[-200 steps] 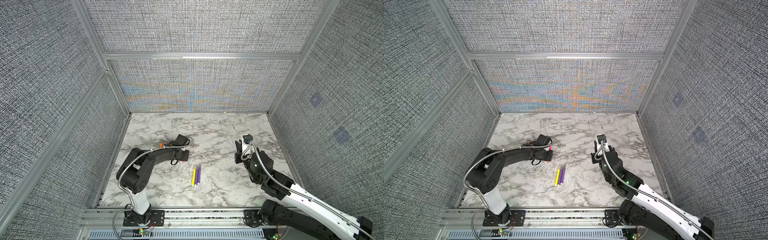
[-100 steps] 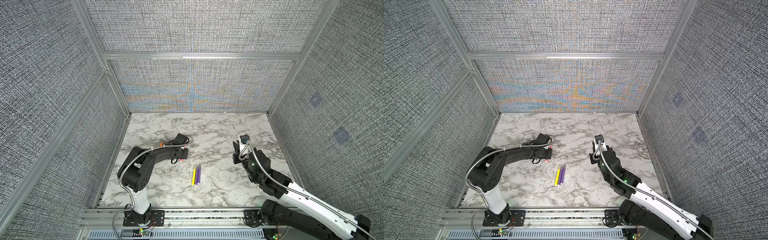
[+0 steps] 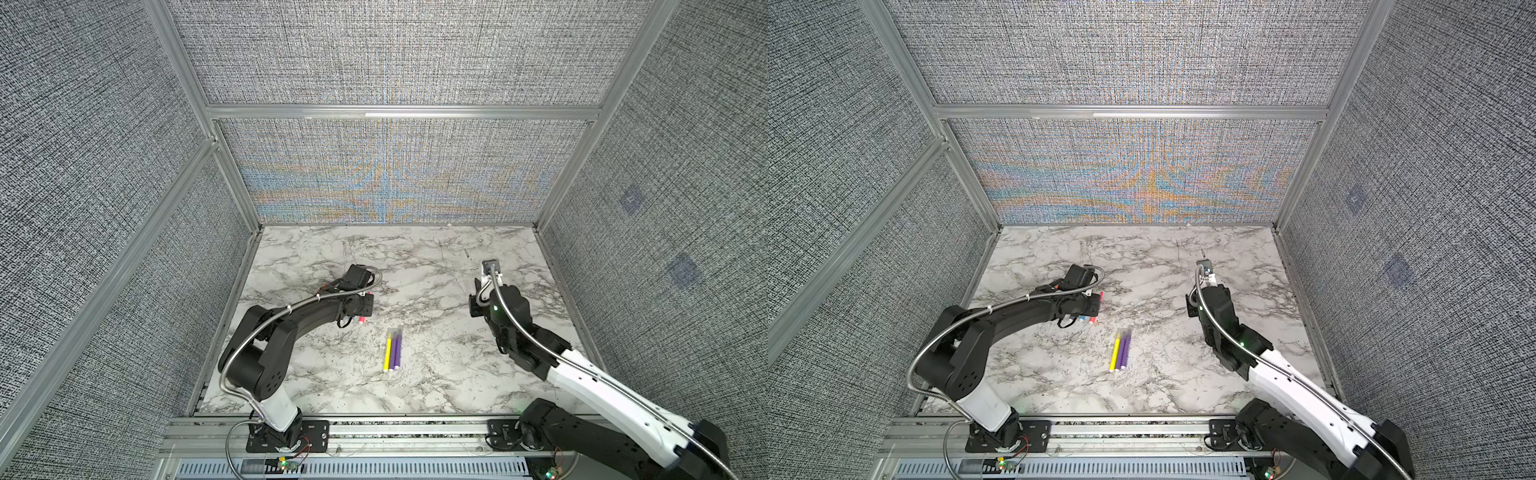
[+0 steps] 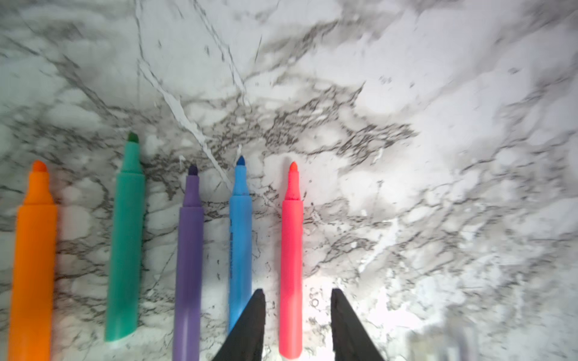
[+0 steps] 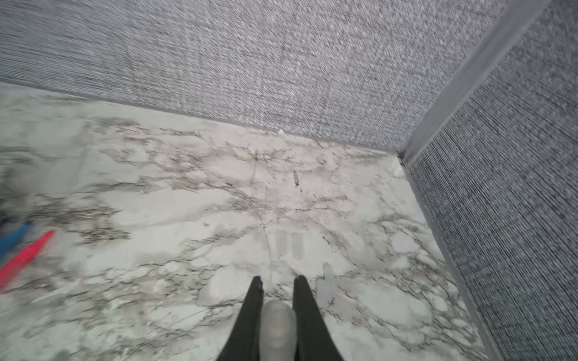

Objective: Remove pen caps from pens
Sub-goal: Place the pen at the center of the table, then place the pen cap at the top-right of the table.

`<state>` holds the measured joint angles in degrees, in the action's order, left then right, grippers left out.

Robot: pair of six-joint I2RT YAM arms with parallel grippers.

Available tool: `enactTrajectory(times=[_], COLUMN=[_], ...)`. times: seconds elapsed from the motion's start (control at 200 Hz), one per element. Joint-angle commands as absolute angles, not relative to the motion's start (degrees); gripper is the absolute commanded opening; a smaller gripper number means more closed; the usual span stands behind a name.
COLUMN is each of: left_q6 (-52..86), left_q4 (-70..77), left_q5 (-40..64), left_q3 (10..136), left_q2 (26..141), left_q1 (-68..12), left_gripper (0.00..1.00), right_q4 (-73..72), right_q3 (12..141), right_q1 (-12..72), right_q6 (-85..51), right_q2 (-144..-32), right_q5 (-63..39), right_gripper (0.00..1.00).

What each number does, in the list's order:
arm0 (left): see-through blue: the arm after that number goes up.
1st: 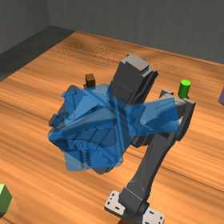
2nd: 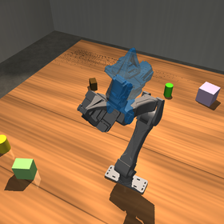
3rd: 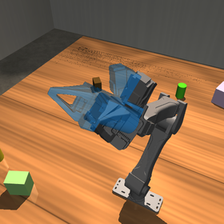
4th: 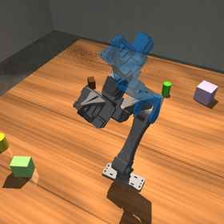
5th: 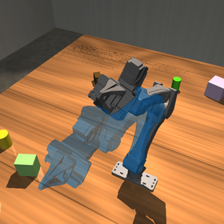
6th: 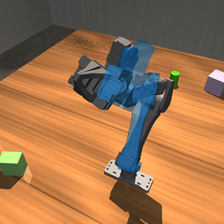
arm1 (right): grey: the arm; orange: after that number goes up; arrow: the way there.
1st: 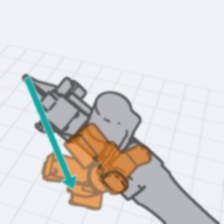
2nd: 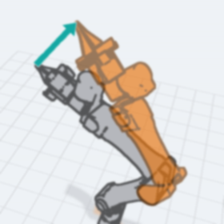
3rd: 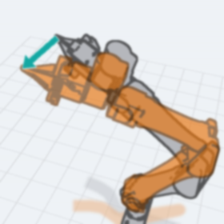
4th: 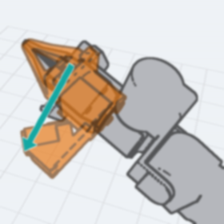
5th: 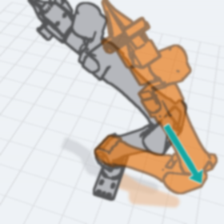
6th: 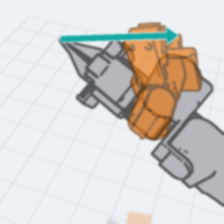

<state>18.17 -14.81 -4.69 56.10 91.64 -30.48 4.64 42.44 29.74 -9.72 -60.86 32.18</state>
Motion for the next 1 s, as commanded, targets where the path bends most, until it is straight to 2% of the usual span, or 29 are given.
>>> enactTrajectory(times=[0.0,0.13,0.23,0.34,0.79,0.8,0.805,0.815,0.825,0.835,0.995], left_q6=[16.4,14.4,13.3,12.7,13.0,13.0,13.0,13.0,13.0,13.0,12.4], left_q4=[-16.1,-18.0,-17.0,-16.2,-14.4,-14.3,-14.2,-14.1,-14.0,-13.8,-12.8], left_q5=[-3.3,-3.1,-2.4,-1.3,3.0,3.1,3.2,3.4,3.6,3.8,6.0], left_q3=[55.9,54.7,51.3,48.2,41.6,41.4,41.3,41.2,41.0,41.0,40.7], left_q2=[86.8,79.8,73.1,68.4,56.6,56.5,56.5,56.4,56.3,56.3,56.3], left_q1=[-31.2,-31.9,-32.0,-32.0,-32.3,-32.3,-32.3,-32.4,-32.4,-32.4,-32.6], left_gripper=[0.37,0.39,0.44,0.45,0.47,0.51,0.56,0.7,0.89,0.95,0.97], right_q4=[8.4,12.8,24.8,29.7,31.1,31.2,31.2,31.3,31.4,31.5,32.3], right_q3=[45.7,57.8,72.0,79.1,85.4,85.6,85.7,85.8,86.0,86.1,87.4], right_q1=[22.1,13.3,10.6,8.6,6.9,6.9,6.9,6.9,6.9,6.9,6.9], right_q6=[-11.8,-9.7,-6.8,-4.5,-3.9,-3.9,-3.9,-4.0,-4.0,-3.9,-3.4], right_q2=[-67.5,-81.5,-94.7,-103.9,-118.6,-118.9,-119.1,-119.3,-119.6,-119.8,-122.5], right_q5=[25.5,18.9,20.2,21.3,18.1,18.0,18.0,17.9,17.7,17.5,17.5], right_gripper=[0.0,0.0,0.0,0.0,0.03,0.04,0.04,0.04,0.04,0.04,0.06])
